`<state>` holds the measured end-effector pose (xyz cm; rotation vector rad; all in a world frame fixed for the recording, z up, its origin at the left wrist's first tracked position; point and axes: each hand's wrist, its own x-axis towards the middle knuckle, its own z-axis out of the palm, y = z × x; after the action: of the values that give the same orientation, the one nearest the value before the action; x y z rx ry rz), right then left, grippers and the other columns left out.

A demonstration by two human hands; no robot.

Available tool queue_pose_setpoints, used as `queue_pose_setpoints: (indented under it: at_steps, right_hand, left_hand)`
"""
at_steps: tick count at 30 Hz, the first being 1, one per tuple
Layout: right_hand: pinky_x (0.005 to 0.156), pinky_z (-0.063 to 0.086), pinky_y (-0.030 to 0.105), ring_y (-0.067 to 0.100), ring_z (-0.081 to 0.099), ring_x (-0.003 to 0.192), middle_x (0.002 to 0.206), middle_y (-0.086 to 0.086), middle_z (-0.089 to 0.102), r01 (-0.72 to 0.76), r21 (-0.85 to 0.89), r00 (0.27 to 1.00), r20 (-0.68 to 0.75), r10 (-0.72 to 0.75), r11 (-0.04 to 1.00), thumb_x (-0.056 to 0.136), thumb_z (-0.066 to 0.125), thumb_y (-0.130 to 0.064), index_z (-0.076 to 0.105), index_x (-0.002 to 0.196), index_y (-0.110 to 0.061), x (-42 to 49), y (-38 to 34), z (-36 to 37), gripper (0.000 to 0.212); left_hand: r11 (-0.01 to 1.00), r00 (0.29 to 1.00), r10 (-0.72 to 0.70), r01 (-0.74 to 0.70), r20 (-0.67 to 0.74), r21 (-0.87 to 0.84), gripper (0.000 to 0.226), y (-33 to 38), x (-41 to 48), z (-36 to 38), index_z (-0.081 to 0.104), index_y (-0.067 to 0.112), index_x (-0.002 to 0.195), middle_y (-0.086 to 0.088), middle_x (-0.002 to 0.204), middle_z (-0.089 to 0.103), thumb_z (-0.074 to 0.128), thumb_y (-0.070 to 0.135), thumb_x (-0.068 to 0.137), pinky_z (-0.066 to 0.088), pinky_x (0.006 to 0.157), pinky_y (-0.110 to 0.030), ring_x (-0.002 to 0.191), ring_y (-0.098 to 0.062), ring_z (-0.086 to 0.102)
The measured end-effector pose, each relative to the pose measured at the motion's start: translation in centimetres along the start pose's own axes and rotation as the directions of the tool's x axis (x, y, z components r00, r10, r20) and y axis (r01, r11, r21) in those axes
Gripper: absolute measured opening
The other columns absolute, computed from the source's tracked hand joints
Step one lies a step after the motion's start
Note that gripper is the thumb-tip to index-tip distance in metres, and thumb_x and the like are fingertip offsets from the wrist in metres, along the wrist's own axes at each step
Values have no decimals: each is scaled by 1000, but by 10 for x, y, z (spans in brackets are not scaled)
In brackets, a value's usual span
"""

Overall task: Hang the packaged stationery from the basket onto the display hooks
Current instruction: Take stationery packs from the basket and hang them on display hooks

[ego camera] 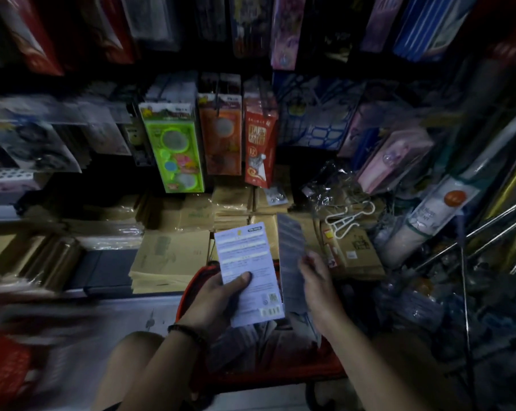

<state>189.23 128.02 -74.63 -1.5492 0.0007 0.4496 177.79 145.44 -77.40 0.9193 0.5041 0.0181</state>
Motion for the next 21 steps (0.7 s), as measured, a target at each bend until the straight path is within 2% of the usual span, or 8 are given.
queue_pose_setpoints:
  at_steps: [3, 5, 7, 9, 11, 15, 19, 21]
  right_hand:
    - [72, 60, 21, 6, 73, 106, 114, -13, 74, 6, 67, 993, 114, -13, 998, 110, 51, -31, 58, 135, -35, -17, -18, 4, 27]
    - [81, 65, 42, 30, 73, 111, 118, 6, 75, -31, 114, 985, 170, 11, 993, 111, 48, -28, 61, 138, -25, -28, -37, 6, 30]
    - [86, 63, 50, 33, 76, 103, 113, 11, 79, -54, 129, 978, 205, 27, 990, 113, 45, -23, 66, 132, -19, -35, -51, 5, 29]
    - [69, 63, 29, 13, 79, 82, 93, 1, 82, -111, 191, 966, 253, 61, 975, 114, 40, -15, 69, 114, -15, -39, -62, -10, 29]
    - [68, 58, 16, -3, 75, 83, 101, -7, 81, -151, 293, 948, 314, 54, 944, 113, 42, -15, 67, 121, -14, -39, -72, -22, 26]
    - [87, 61, 46, 36, 73, 105, 119, 19, 76, -214, 264, 873, 484, 63, 940, 80, 87, -42, 74, 126, -4, -39, -88, -39, 61]
    - [82, 63, 42, 34, 78, 101, 109, 14, 80, 32, 100, 966, 251, -56, 995, 95, 74, -20, 83, 105, -23, -29, -95, -49, 14]
    - [92, 61, 46, 30, 77, 106, 111, 8, 80, 126, 51, 965, 224, -134, 991, 99, 70, -27, 82, 108, -24, -28, -107, -53, 15]
  left_hand:
    - [1000, 999, 8, -9, 35, 29, 46, 10, -9, 29, 77, 6, 125, -23, 134, 72, 85, 30, 87, 61, 96, -54, 122, -44, 71]
    - [997, 999, 46, -46, 2, 66, 56, 21, -17, 53, 70, 4, 132, -23, 130, 74, 87, 32, 86, 60, 97, -61, 118, -45, 73]
    - [988, 991, 109, -99, -77, 115, 65, 28, -22, 70, 58, 7, 140, -20, 125, 76, 87, 30, 87, 63, 91, -62, 111, -42, 76]
    - [978, 979, 169, -152, -113, 143, 60, 36, -28, 86, 43, 22, 143, -12, 117, 79, 79, 26, 95, 66, 73, -45, 98, -30, 81]
    - [977, 981, 167, -151, -103, 150, 54, 43, -31, 96, 34, 38, 145, -2, 117, 77, 69, 29, 104, 64, 66, -32, 91, -16, 82]
    - [972, 997, 49, -59, 51, 226, 52, 56, -34, 112, 64, 25, 143, -8, 136, 74, 50, 59, 106, 63, 83, -37, 119, -27, 75]
    - [983, 973, -105, 71, 203, 169, 84, 65, -30, 127, 64, 32, 146, -7, 150, 65, 37, 90, 93, 59, 101, -44, 139, -30, 62]
    - [977, 965, -105, 55, 242, 204, 69, 68, -27, 131, 64, 31, 146, -9, 150, 64, 55, 78, 97, 57, 104, -53, 136, -33, 64]
